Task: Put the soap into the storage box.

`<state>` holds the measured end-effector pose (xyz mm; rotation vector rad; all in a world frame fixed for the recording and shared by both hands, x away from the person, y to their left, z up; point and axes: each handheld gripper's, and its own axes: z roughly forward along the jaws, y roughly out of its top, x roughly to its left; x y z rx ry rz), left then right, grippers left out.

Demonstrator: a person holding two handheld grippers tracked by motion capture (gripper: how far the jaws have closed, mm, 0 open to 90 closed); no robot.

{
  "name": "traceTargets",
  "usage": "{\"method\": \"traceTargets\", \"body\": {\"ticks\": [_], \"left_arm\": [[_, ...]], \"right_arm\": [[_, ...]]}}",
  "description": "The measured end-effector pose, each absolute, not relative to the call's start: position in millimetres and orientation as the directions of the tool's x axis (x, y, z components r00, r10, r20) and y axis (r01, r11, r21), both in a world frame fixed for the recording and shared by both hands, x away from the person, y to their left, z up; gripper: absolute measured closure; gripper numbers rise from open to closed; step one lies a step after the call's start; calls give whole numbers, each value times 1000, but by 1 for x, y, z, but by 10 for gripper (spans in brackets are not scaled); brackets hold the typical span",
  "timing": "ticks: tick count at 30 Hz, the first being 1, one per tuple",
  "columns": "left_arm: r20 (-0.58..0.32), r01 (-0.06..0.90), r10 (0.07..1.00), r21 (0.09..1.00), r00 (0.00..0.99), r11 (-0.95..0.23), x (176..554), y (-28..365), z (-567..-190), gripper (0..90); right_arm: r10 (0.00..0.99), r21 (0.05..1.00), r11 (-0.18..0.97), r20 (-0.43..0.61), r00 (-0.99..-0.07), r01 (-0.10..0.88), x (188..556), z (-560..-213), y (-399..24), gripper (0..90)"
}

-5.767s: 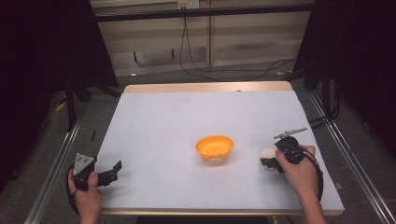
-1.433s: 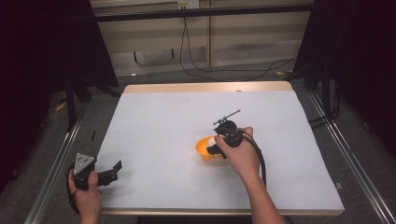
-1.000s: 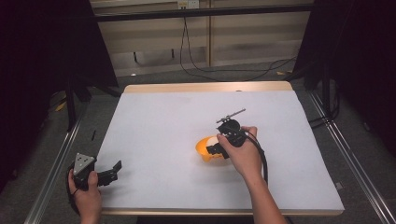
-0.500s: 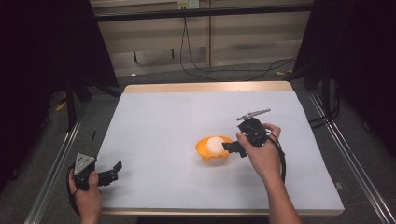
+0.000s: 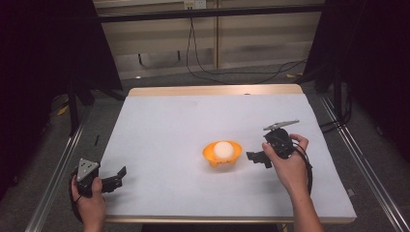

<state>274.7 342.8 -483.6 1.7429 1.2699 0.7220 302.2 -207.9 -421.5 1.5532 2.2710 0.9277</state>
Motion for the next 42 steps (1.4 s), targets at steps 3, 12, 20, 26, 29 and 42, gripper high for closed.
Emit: {"method": "traceTargets", "body": {"ticks": [3,12,20,26,29,42], "left_arm": [[-25,463,946,876,323,-135,275,343,-484,2],[-27,462,947,877,322,-132,275,343,-484,3],[-25,461,946,878,322,-133,274,343,-484,3],[-24,461,946,877,322,-135,275,343,-484,3],[-25,462,946,877,323,-135,275,343,-484,3],[-33,458,947,880,319,-124,274,343,-484,8]], "right_arm": [[906,623,229,145,-398,748,299,-424,-216,0],[920,613,212,138,-367,761,288,-434,-242,0],[936,609,181,136,-326,773,276,-442,-267,0],[945,613,172,119,-306,771,270,-448,-278,6],[947,609,165,123,-298,776,266,-451,-283,6],[955,626,123,137,-264,770,248,-459,-306,6]]}}
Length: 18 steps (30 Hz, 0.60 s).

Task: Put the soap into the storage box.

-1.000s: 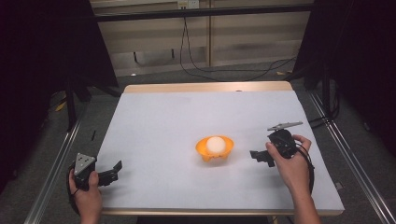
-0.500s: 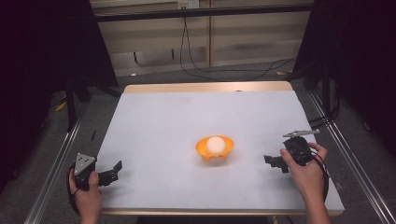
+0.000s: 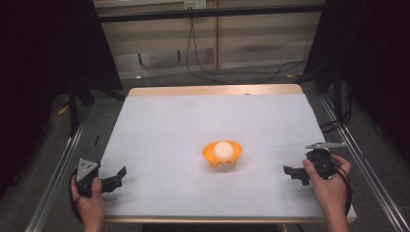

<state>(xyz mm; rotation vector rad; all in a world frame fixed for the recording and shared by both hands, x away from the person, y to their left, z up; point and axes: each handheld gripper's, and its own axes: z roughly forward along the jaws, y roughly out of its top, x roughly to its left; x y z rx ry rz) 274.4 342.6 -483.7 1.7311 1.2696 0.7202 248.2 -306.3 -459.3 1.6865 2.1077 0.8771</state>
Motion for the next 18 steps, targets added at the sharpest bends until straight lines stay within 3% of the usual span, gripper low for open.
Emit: {"method": "traceTargets", "body": {"ticks": [18], "left_arm": [[-7,454,944,878,329,-152,274,342,-483,13]], "right_arm": [[962,709,68,139,-234,702,216,-473,-339,10]]}}
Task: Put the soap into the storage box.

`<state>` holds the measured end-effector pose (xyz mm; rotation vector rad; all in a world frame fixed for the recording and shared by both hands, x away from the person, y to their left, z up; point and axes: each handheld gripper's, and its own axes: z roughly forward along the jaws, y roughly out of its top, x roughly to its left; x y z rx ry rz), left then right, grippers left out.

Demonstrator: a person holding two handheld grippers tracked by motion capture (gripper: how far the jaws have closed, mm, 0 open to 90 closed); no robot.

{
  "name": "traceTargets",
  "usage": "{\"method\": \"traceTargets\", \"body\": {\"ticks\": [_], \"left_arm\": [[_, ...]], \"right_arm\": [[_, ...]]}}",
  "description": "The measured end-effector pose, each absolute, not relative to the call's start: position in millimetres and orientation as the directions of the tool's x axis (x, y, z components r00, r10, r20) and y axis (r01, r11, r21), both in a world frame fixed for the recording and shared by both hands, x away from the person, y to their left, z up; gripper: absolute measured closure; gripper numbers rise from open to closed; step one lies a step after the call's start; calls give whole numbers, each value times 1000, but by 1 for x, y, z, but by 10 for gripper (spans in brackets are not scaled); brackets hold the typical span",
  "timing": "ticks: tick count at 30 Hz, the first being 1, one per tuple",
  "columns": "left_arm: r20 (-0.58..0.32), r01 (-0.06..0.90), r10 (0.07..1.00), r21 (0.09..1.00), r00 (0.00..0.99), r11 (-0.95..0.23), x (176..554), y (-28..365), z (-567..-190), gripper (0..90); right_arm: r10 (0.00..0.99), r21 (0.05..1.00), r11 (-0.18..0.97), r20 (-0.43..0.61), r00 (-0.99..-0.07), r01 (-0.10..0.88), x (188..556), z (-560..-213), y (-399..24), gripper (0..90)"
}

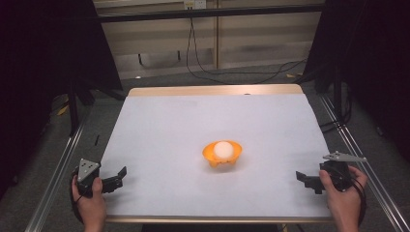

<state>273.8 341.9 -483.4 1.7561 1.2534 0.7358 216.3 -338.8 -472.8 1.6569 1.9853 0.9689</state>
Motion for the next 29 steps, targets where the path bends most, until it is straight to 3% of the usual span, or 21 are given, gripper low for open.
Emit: {"method": "traceTargets", "body": {"ticks": [5,29], "left_arm": [[-26,454,945,881,326,-132,274,343,-484,14],[-8,453,944,879,329,-150,274,342,-483,16]], "right_arm": [[970,776,49,113,-215,628,201,-472,-353,16],[970,828,1,135,-201,560,175,-486,-371,19]]}}
